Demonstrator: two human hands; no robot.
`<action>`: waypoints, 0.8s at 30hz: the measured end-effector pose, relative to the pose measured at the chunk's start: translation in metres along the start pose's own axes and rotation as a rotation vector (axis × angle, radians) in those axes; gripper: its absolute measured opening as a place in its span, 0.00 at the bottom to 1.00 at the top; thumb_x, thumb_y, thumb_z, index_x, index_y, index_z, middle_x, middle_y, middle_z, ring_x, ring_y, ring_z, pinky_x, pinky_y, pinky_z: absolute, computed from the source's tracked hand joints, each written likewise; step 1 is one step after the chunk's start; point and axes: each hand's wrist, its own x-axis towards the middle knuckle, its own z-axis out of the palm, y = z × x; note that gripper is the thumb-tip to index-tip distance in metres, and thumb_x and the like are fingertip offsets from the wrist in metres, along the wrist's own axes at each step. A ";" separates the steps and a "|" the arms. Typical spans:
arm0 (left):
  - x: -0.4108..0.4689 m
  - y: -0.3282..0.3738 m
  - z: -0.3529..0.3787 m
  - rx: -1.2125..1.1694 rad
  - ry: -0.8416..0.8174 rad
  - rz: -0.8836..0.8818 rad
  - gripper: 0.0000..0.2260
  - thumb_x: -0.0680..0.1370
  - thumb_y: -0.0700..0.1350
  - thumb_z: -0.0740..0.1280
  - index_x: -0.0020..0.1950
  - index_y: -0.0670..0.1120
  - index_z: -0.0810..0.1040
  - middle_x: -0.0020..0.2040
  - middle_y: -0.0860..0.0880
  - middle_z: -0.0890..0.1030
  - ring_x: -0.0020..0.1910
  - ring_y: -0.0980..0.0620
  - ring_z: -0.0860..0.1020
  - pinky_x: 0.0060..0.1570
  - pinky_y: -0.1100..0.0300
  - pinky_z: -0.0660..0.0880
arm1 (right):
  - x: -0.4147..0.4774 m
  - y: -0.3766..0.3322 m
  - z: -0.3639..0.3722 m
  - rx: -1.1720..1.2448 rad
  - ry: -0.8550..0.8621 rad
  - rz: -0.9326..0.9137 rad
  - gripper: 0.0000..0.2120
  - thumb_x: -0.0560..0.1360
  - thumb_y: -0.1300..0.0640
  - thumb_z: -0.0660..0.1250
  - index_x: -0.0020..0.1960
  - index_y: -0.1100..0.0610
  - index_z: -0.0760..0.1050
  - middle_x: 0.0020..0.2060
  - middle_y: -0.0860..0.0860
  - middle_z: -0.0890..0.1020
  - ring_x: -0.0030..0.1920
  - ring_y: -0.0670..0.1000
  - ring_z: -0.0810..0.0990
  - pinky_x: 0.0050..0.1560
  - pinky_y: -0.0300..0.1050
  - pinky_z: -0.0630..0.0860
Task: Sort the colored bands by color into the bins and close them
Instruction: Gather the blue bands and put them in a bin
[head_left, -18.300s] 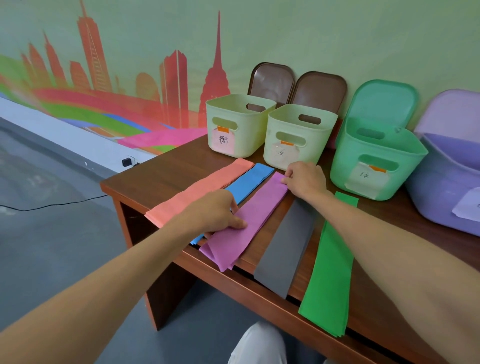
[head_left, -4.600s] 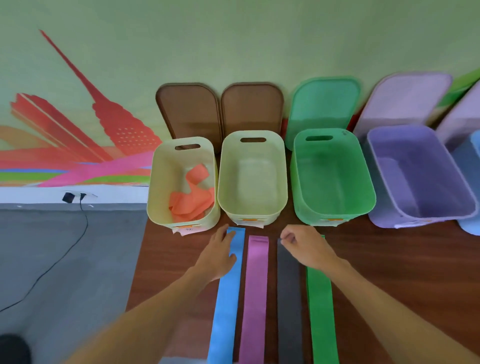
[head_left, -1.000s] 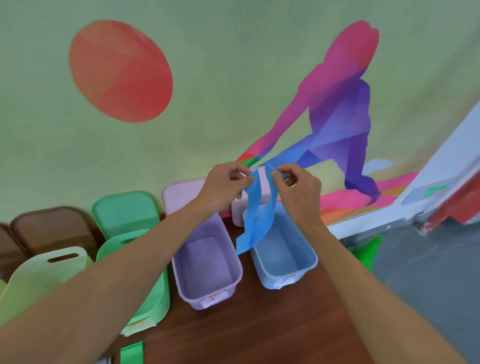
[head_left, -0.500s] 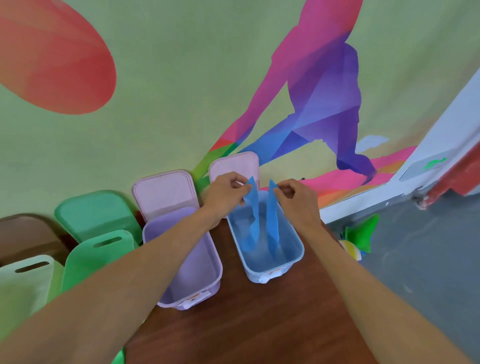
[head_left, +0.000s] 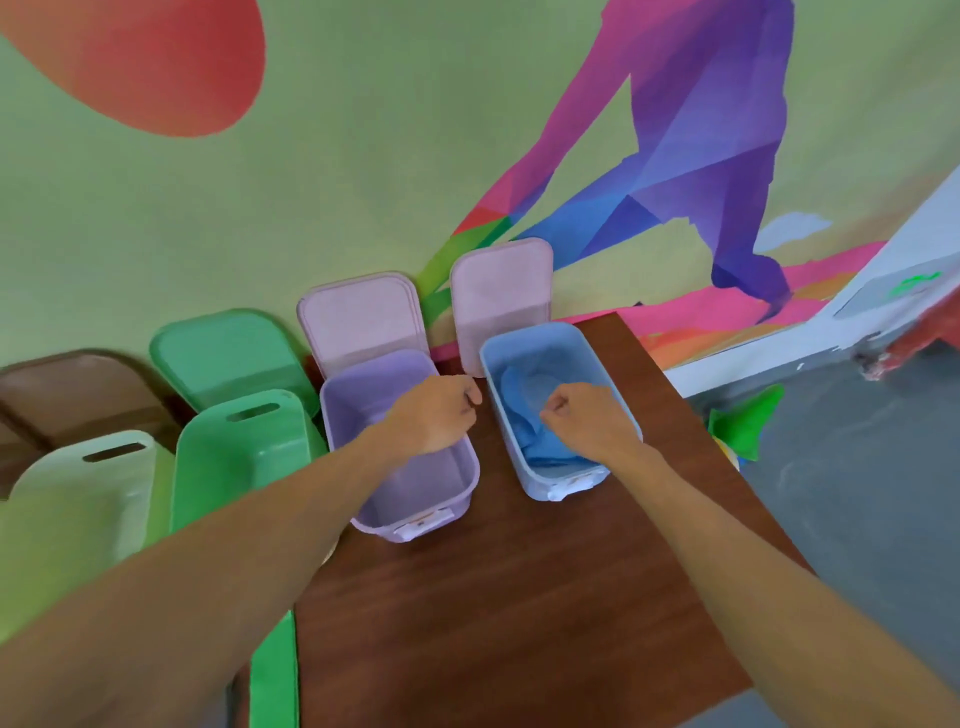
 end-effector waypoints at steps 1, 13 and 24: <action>-0.009 -0.011 -0.003 0.059 0.009 0.025 0.09 0.78 0.42 0.61 0.55 0.45 0.78 0.53 0.49 0.80 0.54 0.48 0.78 0.57 0.53 0.74 | -0.005 -0.009 0.005 -0.056 -0.024 -0.019 0.11 0.76 0.52 0.61 0.50 0.55 0.80 0.49 0.53 0.83 0.50 0.57 0.79 0.52 0.53 0.77; -0.181 -0.165 -0.068 0.106 0.106 -0.172 0.10 0.77 0.47 0.61 0.55 0.48 0.78 0.57 0.47 0.80 0.57 0.46 0.77 0.57 0.54 0.73 | -0.060 -0.202 0.082 -0.365 -0.180 -0.441 0.13 0.78 0.51 0.59 0.36 0.52 0.72 0.37 0.51 0.77 0.41 0.56 0.75 0.38 0.48 0.70; -0.406 -0.320 -0.075 -0.030 0.281 -0.241 0.09 0.76 0.49 0.63 0.54 0.50 0.79 0.47 0.53 0.82 0.48 0.53 0.78 0.48 0.56 0.75 | -0.187 -0.383 0.216 -0.405 -0.224 -0.662 0.15 0.77 0.47 0.61 0.59 0.53 0.75 0.51 0.53 0.81 0.52 0.56 0.79 0.50 0.49 0.77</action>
